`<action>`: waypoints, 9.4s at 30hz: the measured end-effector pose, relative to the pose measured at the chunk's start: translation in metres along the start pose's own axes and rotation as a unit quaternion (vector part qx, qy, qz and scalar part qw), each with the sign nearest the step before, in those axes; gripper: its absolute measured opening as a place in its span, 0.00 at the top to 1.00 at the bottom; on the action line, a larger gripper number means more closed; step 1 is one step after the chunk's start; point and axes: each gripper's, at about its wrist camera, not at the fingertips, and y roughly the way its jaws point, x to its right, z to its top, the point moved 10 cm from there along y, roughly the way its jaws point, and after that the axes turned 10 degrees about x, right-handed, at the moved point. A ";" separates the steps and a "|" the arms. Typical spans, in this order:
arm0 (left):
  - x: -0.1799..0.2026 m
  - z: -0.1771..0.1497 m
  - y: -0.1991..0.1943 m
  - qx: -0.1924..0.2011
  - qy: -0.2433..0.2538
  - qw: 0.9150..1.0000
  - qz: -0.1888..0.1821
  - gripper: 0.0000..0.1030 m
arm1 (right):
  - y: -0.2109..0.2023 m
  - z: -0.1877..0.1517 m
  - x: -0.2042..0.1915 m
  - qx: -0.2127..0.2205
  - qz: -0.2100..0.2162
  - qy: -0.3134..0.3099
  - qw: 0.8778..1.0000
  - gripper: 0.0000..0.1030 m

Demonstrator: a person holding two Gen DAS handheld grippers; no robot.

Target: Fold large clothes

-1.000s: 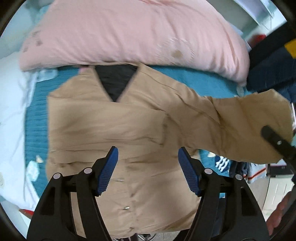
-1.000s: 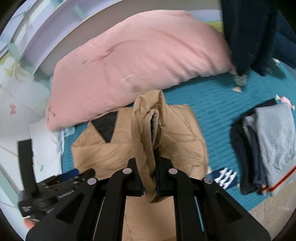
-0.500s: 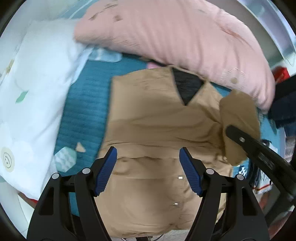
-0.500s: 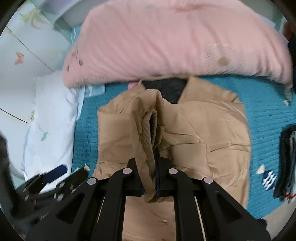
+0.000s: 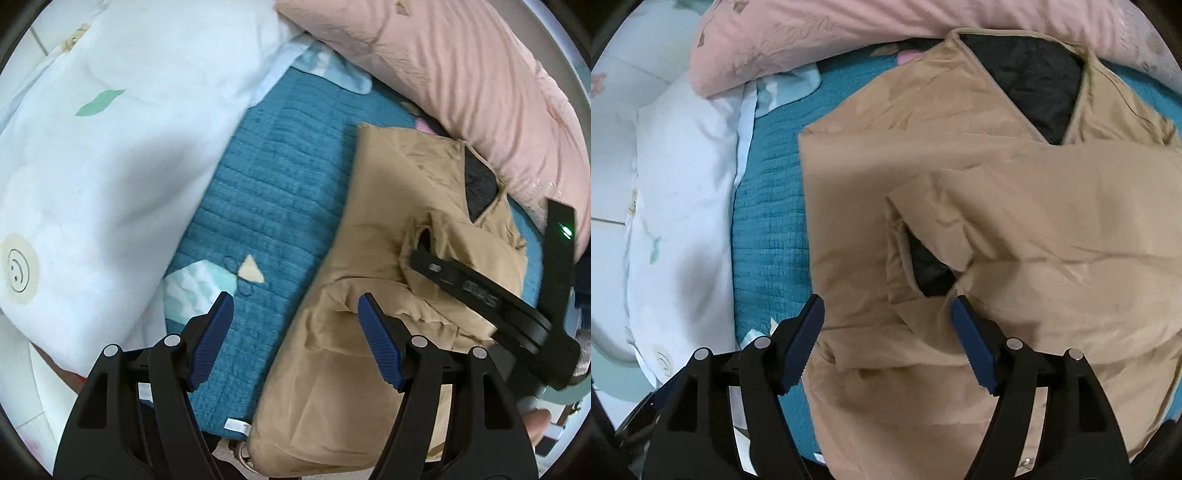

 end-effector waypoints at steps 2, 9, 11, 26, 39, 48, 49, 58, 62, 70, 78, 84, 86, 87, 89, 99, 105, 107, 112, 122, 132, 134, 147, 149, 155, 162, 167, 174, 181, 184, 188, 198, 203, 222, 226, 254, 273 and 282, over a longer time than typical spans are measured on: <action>0.008 0.002 -0.002 0.004 0.001 1.000 -0.009 0.31 | -0.015 0.009 0.006 0.010 0.006 0.003 1.000 0.32; 0.089 -0.006 -0.003 0.008 0.034 0.998 -0.051 0.31 | -0.097 0.039 0.074 0.107 -0.054 -0.009 0.993 0.33; 0.122 -0.013 0.003 0.004 0.047 0.997 -0.067 0.31 | -0.115 0.042 0.101 0.123 -0.067 -0.008 0.990 0.36; 0.230 -0.081 0.137 -0.107 0.121 0.987 -0.026 0.94 | -0.060 0.018 0.191 0.021 -0.025 0.027 0.999 0.91; 0.186 -0.049 0.122 -0.083 0.073 0.994 -0.025 0.98 | -0.061 0.021 0.268 0.032 -0.105 0.080 0.991 1.00; 0.184 -0.055 0.152 -0.095 0.074 0.993 -0.018 0.98 | -0.037 0.010 0.296 0.026 -0.124 0.082 0.989 1.00; 0.187 -0.056 0.152 -0.096 0.075 0.992 -0.017 0.98 | -0.036 0.011 0.295 0.024 -0.126 0.080 0.988 1.00; 0.207 -0.056 0.120 -0.098 0.098 0.987 -0.075 0.47 | -0.058 0.020 0.281 0.018 -0.104 0.079 0.991 0.29; 0.214 -0.050 0.102 -0.075 0.121 0.988 -0.056 0.35 | -0.082 0.030 0.276 0.063 -0.123 0.063 0.988 0.13; 0.196 -0.030 0.087 -0.058 0.117 0.990 -0.043 0.34 | -0.113 0.059 0.267 0.082 -0.128 0.052 0.987 0.12; 0.144 0.043 0.100 -0.037 0.087 0.996 -0.008 0.34 | -0.111 0.099 0.300 0.082 -0.140 0.049 0.986 0.12; 0.115 0.091 0.128 -0.064 0.037 0.997 -0.032 0.34 | -0.090 0.131 0.311 0.066 -0.105 0.082 0.989 0.12; 0.107 0.103 0.132 -0.070 0.020 0.996 -0.047 0.34 | -0.082 0.140 0.313 0.061 -0.095 0.094 0.989 0.12; 0.106 0.108 0.135 -0.072 0.014 0.996 -0.054 0.34 | -0.076 0.145 0.314 0.056 -0.090 0.096 0.990 0.12; 0.104 0.119 0.146 -0.078 0.005 0.995 -0.062 0.34 | -0.066 0.153 0.315 0.048 -0.082 0.094 0.991 0.12; 0.099 0.129 0.192 -0.106 -0.005 0.993 -0.046 0.42 | -0.007 0.157 0.320 -0.004 -0.102 0.053 0.993 0.52; 0.111 0.126 0.179 -0.097 0.063 0.993 -0.022 0.80 | -0.017 0.154 0.315 0.027 -0.101 0.057 0.993 0.81; 0.111 0.126 0.171 -0.094 0.061 0.993 -0.022 0.83 | -0.024 0.154 0.312 0.034 -0.103 0.055 0.993 0.83; 0.115 0.127 0.147 -0.080 0.064 0.994 -0.041 0.84 | -0.054 0.154 0.304 0.055 -0.112 0.049 0.991 0.84; 0.111 0.132 0.076 -0.047 0.077 0.994 -0.060 0.83 | -0.130 0.140 0.284 0.098 -0.110 0.044 0.988 0.85; 0.117 0.063 0.002 -0.007 0.094 0.991 -0.090 0.83 | -0.207 0.069 0.258 0.148 -0.108 0.026 0.983 0.85; 0.109 0.048 -0.021 0.004 0.101 0.990 -0.100 0.83 | -0.228 0.053 0.252 0.156 -0.106 0.024 0.982 0.85; 0.061 -0.088 -0.074 -0.040 0.101 0.985 -0.132 0.82 | -0.258 -0.107 0.255 0.186 -0.093 0.018 0.978 0.85; 0.048 -0.114 -0.062 -0.056 0.088 0.985 -0.135 0.81 | -0.244 -0.135 0.260 0.175 -0.097 0.023 0.980 0.84; 0.009 -0.190 -0.019 -0.109 0.050 0.986 -0.119 0.80 | -0.189 -0.207 0.286 0.113 -0.109 0.047 0.986 0.84; -0.004 -0.208 -0.015 -0.112 0.065 0.987 -0.097 0.56 | -0.174 -0.235 0.295 0.078 -0.107 0.062 0.989 0.65; -0.019 -0.203 -0.039 -0.095 0.067 0.989 -0.086 0.37 | -0.203 -0.244 0.296 0.066 -0.096 0.066 0.991 0.42; -0.028 -0.184 -0.088 -0.047 0.078 0.994 -0.057 0.31 | -0.257 -0.233 0.292 0.111 -0.113 0.072 0.985 0.42; -0.016 -0.148 -0.135 0.022 0.078 0.995 -0.065 0.19 | -0.297 -0.207 0.279 0.164 -0.116 0.062 0.978 0.42; 0.005 -0.145 -0.133 0.024 0.079 0.993 -0.087 0.19 | -0.284 -0.202 0.265 0.157 -0.094 0.042 0.982 0.42; 0.042 -0.160 -0.104 -0.005 0.085 0.990 -0.116 0.19 | -0.236 -0.212 0.247 0.102 -0.062 0.028 0.992 0.73; 0.009 -0.238 0.022 -0.153 0.042 0.986 -0.046 0.76 | -0.120 -0.258 0.297 -0.023 -0.069 0.127 0.989 0.90; 0.010 -0.229 0.005 -0.148 0.064 0.986 -0.037 0.76 | -0.131 -0.251 0.290 -0.018 -0.084 0.111 0.990 0.90; 0.144 -0.246 0.005 -0.163 0.165 0.966 -0.118 0.76 | -0.094 -0.217 0.125 -0.012 0.061 -0.032 0.998 0.88; 0.117 -0.248 0.012 -0.173 0.127 0.969 -0.122 0.78 | -0.096 -0.222 0.181 -0.008 0.037 0.022 0.999 0.95; 0.128 -0.137 -0.020 -0.088 0.112 0.980 -0.140 0.73 | -0.153 -0.130 0.140 0.074 0.042 -0.018 0.996 0.95; 0.050 -0.107 0.046 -0.112 0.086 0.989 -0.049 0.81 | -0.103 -0.108 0.269 0.023 -0.044 0.075 0.996 1.00; 0.057 -0.117 0.082 -0.130 0.073 0.989 -0.027 0.81 | -0.070 -0.110 0.279 0.024 -0.074 0.088 0.993 1.00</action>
